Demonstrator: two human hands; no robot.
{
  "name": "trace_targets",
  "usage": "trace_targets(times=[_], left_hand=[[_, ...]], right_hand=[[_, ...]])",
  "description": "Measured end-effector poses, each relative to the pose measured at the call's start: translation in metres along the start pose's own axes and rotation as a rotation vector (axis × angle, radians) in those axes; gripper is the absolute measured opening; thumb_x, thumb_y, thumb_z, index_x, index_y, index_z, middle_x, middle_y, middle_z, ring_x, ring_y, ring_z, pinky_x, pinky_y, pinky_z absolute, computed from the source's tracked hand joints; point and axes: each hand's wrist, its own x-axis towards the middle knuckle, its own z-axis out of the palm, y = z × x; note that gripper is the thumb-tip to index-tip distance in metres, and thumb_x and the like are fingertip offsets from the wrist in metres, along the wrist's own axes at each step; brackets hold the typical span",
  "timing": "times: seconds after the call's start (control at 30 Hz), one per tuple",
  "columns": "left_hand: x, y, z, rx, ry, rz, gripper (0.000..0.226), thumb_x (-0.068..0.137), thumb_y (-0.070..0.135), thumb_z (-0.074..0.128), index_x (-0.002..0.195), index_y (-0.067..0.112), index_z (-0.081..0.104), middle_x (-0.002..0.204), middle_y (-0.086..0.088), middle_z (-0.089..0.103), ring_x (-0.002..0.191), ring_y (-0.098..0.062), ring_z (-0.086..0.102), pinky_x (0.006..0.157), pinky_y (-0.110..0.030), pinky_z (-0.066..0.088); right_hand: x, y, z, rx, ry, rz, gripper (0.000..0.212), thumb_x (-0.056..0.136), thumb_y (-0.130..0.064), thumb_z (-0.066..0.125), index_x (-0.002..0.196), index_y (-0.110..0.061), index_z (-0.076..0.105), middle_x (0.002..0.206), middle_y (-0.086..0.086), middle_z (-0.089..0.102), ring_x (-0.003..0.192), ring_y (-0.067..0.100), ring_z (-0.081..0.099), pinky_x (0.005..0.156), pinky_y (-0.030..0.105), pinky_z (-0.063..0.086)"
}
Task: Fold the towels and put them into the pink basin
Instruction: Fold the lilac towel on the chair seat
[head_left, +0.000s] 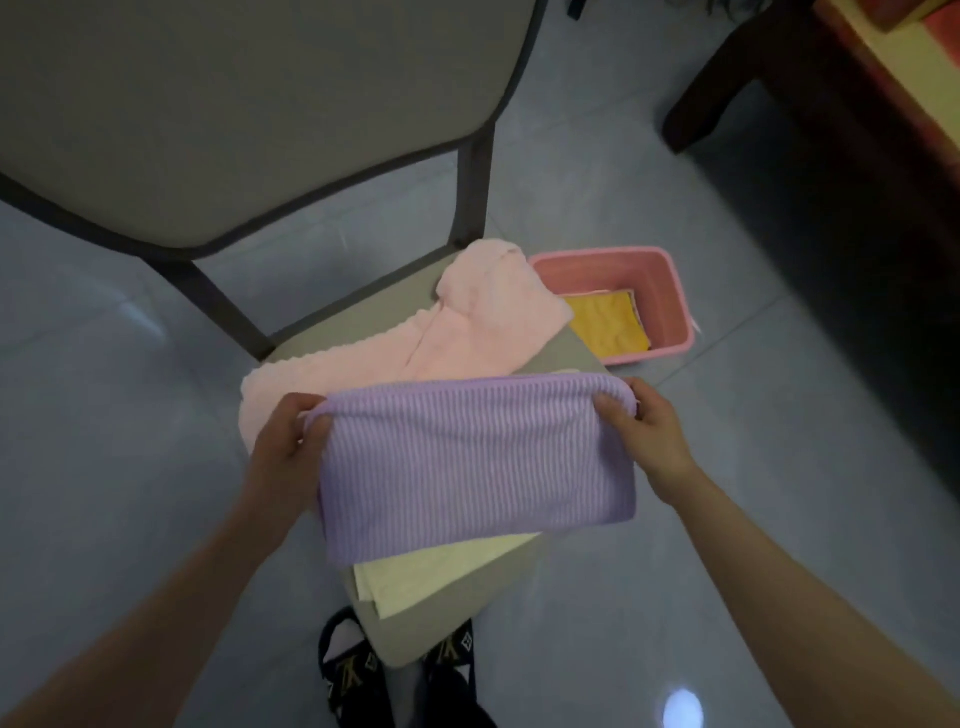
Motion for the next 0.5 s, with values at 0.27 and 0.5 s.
trace_targets(times=[0.27, 0.5], left_hand=[[0.021, -0.012, 0.028, 0.112, 0.152, -0.191, 0.031, 0.092, 0.023, 0.056, 0.113, 0.001, 0.052, 0.106, -0.012, 0.059, 0.092, -0.023, 0.052, 0.085, -0.039, 0.045], [0.015, -0.02, 0.028, 0.225, 0.125, -0.256, 0.04, 0.078, 0.03, 0.073, 0.104, 0.001, 0.062, 0.1, -0.016, 0.066, 0.088, -0.03, 0.059, 0.079, -0.044, 0.048]], right_hand=[[0.032, 0.016, 0.029, -0.232, 0.113, 0.046, 0.027, 0.083, -0.021, 0.071, 0.095, 0.001, 0.061, 0.085, 0.009, 0.061, 0.076, 0.018, 0.052, 0.069, 0.034, 0.042], [0.026, 0.023, 0.035, -0.402, 0.193, 0.066, 0.043, 0.073, -0.029, 0.079, 0.105, -0.006, 0.062, 0.101, 0.01, 0.057, 0.098, 0.029, 0.057, 0.078, 0.03, 0.039]])
